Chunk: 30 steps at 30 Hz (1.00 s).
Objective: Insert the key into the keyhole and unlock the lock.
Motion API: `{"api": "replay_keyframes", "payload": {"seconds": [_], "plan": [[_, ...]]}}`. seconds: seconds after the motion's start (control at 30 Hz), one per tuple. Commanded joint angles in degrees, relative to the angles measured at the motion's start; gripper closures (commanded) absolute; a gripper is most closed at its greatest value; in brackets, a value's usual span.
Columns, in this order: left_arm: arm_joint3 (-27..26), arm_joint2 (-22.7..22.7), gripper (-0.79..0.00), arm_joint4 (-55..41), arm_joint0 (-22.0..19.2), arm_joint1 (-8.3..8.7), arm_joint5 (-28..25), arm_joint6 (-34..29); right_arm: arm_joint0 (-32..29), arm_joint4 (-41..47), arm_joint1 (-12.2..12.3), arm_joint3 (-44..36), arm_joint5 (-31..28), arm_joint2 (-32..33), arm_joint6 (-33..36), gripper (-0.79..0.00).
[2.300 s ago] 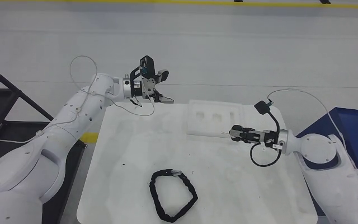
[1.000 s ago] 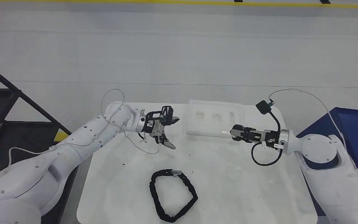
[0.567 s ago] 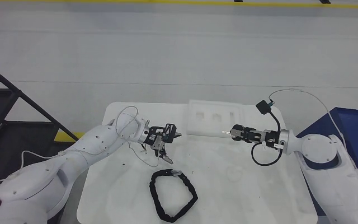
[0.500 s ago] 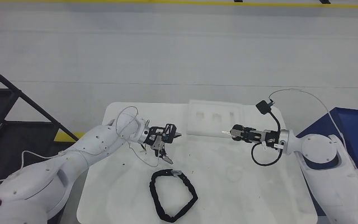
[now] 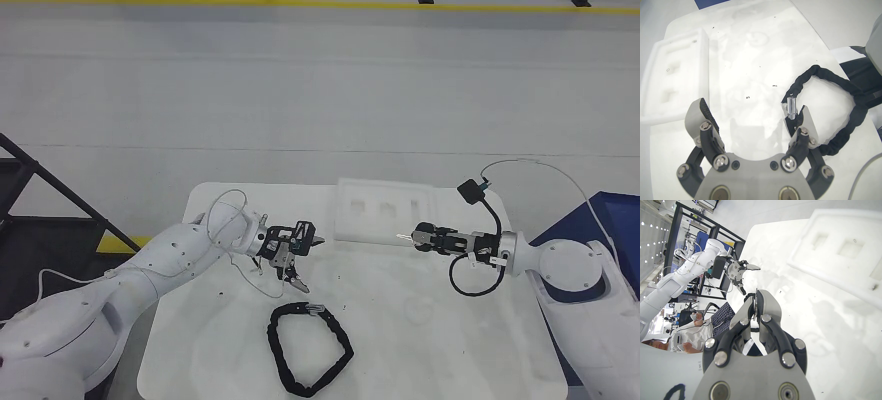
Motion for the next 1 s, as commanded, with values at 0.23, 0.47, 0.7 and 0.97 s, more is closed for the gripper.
{"api": "replay_keyframes", "payload": {"seconds": [0.23,0.47,0.7,0.97], "plan": [[-4.15,-2.01,-0.785,-3.14,7.65,3.11,1.28,0.61,0.00,0.00,0.00,0.00,0.00,0.00,0.00,0.000],[-6.85,-3.53,-0.785,-2.15,12.22,5.80,3.06,-2.18,0.00,0.00,0.00,0.00,0.00,0.00,0.00,0.000],[-7.86,-4.38,-0.785,-0.64,14.35,5.56,6.27,-5.52,0.00,0.00,0.00,0.00,0.00,0.00,0.00,0.000],[-8.27,-5.51,-0.785,1.62,15.87,5.21,9.03,-6.12,0.00,0.00,0.00,0.00,0.00,0.00,0.00,0.000]]}}
